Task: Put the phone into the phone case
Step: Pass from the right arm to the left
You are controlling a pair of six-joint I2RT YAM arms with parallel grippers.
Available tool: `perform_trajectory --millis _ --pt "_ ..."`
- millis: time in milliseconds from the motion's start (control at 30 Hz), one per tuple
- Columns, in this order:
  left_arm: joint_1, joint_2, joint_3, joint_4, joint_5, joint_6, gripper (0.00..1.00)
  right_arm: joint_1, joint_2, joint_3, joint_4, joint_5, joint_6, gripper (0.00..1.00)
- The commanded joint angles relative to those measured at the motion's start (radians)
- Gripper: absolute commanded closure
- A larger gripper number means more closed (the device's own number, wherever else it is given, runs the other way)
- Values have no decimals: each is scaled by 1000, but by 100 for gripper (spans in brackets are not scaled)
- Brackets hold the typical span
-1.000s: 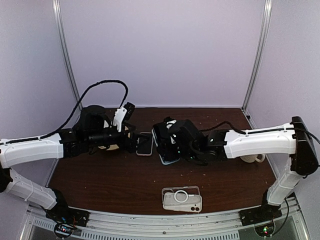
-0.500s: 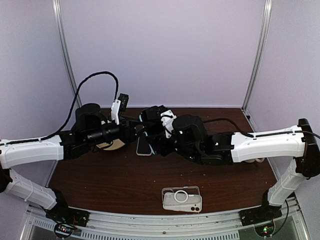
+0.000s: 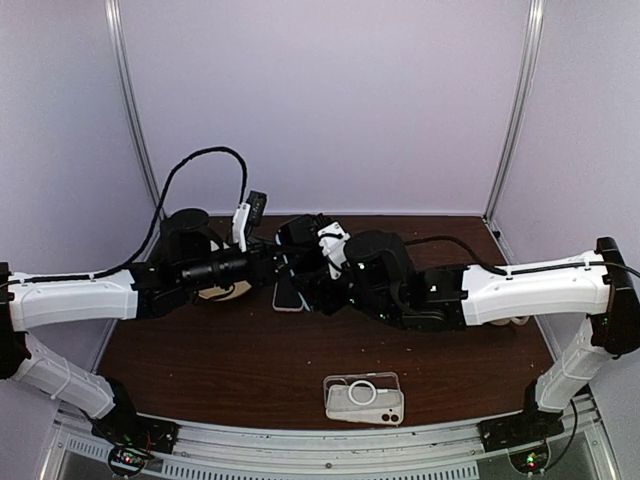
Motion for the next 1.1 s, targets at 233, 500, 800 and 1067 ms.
perform_trajectory --millis 233,500,800,1067 --pt "9 11 -35 19 22 69 96 -7 6 -46 29 -93 14 34" --pt "8 52 -192 191 5 212 100 -38 -94 -119 -88 -284 -26 1" --pt "-47 194 -351 570 -45 418 100 -113 -161 -84 -101 -390 -58 0" --pt "-52 211 -468 734 -117 433 100 -114 82 107 -93 -177 -53 0"
